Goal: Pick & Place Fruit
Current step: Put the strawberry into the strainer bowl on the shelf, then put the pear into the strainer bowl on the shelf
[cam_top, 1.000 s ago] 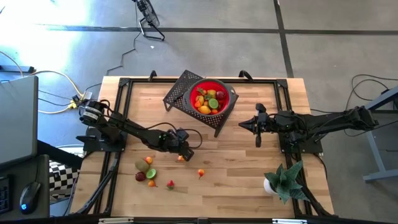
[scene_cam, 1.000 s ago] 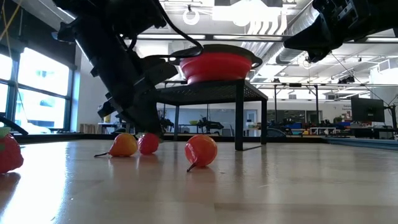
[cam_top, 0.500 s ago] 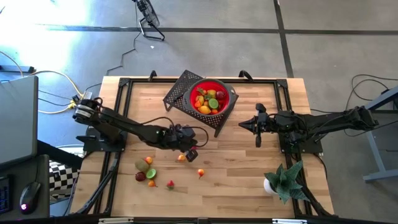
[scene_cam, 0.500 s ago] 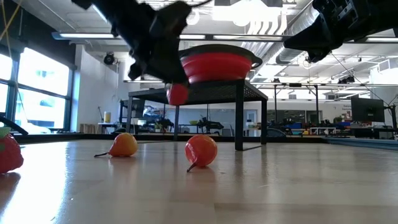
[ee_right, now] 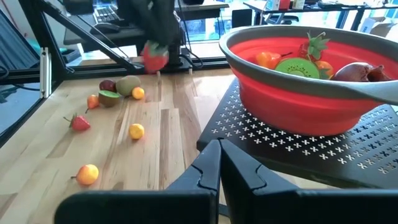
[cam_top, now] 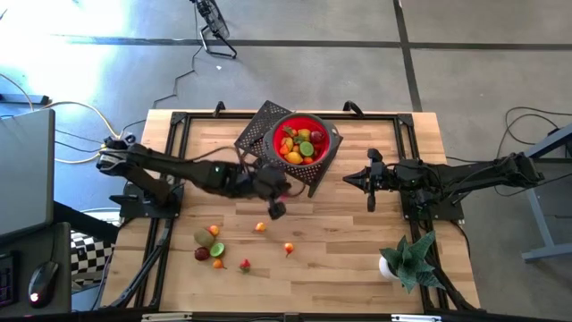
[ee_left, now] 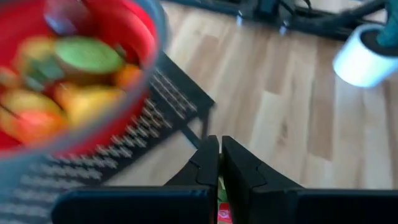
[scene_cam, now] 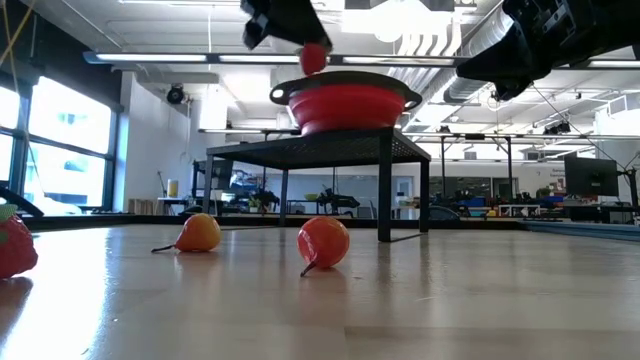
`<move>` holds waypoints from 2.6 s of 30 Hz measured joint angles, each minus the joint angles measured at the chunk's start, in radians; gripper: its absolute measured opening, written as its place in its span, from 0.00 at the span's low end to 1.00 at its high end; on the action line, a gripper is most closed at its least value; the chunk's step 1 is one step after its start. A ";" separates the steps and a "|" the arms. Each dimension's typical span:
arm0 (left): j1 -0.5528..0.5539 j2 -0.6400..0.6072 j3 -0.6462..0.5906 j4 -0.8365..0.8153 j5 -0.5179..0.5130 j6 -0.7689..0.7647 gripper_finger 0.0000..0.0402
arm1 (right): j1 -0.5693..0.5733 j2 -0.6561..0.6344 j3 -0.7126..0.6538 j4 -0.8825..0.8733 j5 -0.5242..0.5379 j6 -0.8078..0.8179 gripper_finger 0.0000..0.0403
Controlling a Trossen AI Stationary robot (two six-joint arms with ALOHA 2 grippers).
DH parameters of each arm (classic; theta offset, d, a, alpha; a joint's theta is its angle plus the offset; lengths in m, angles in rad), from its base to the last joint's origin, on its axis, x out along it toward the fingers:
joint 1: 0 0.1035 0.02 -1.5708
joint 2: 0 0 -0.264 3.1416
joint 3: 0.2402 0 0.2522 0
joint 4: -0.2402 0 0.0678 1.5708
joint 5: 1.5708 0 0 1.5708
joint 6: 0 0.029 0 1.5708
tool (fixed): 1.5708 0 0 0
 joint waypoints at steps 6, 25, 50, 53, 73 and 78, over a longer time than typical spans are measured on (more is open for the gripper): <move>0.081 0.000 0.115 -0.024 0.008 0.148 0.01 | 0.000 0.000 0.000 -0.002 0.000 0.000 0.01; 0.334 0.041 0.199 0.137 0.017 0.287 0.01 | 0.000 0.000 0.000 -0.006 0.000 -0.004 0.01; 0.441 0.223 0.197 0.208 0.081 0.257 0.01 | 0.000 0.000 0.000 -0.007 0.000 -0.004 0.01; 0.441 0.226 0.196 0.195 0.078 0.257 0.01 | 0.000 0.000 0.000 -0.006 0.000 -0.004 0.01; 0.441 0.225 0.202 0.201 0.077 0.265 0.27 | 0.000 0.000 0.000 -0.007 0.000 -0.004 0.01; 0.440 0.215 0.268 0.138 0.080 0.291 0.29 | 0.000 0.000 0.000 -0.007 0.000 -0.004 0.01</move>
